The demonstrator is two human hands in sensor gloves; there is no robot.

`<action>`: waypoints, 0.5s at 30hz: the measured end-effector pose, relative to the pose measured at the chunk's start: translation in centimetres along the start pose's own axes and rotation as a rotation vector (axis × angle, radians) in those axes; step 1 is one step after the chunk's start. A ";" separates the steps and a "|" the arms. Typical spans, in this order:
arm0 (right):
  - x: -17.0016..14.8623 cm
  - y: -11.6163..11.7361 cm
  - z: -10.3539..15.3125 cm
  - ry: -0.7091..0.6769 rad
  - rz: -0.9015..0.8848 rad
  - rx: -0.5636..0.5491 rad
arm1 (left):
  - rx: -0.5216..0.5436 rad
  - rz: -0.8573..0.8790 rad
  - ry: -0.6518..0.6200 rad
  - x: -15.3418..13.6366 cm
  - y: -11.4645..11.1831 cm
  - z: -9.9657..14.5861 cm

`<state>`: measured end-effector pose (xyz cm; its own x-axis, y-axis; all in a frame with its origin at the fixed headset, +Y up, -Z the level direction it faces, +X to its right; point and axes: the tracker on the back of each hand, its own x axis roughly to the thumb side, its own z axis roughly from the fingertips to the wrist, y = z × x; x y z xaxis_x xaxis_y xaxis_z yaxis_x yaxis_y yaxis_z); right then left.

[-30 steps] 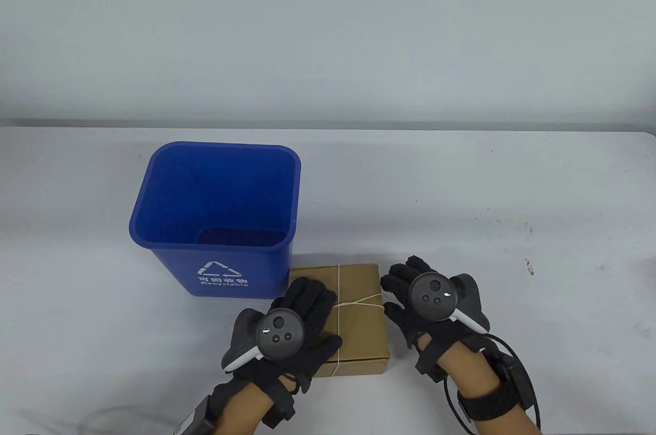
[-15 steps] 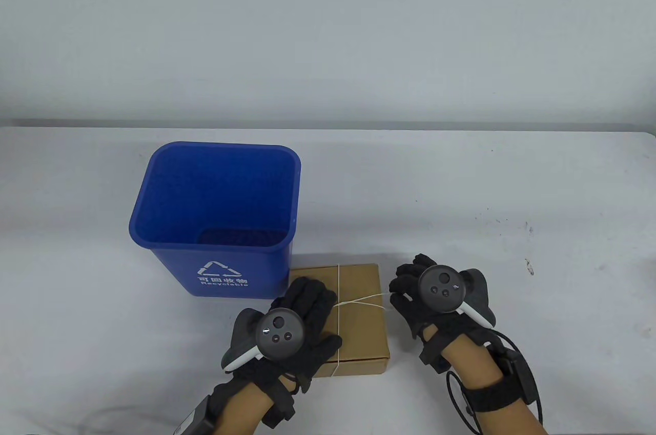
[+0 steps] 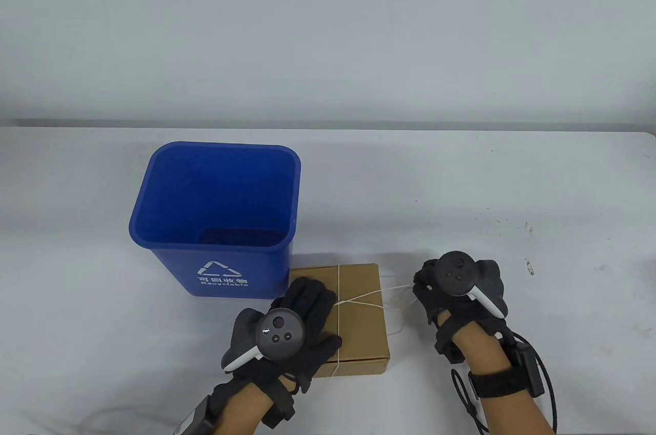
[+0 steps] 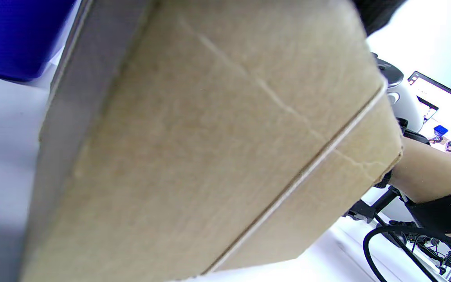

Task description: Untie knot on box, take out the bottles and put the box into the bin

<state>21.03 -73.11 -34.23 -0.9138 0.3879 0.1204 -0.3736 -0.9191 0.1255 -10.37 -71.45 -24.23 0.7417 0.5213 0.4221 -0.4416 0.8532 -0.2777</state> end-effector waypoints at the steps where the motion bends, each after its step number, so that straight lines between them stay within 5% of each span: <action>1: -0.4 -0.1 -0.1 0.018 0.001 0.000 | 0.000 0.000 0.000 0.0 0.0 0.0; 15: -3.6 -1.7 -0.1 0.237 0.046 -0.062 | -0.001 0.000 0.000 0.0 0.0 0.0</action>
<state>24.92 -72.95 -34.95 -0.9392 0.3249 -0.1111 -0.3330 -0.9407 0.0642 -10.35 -71.48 -24.22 0.7418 0.5211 0.4220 -0.4409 0.8532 -0.2785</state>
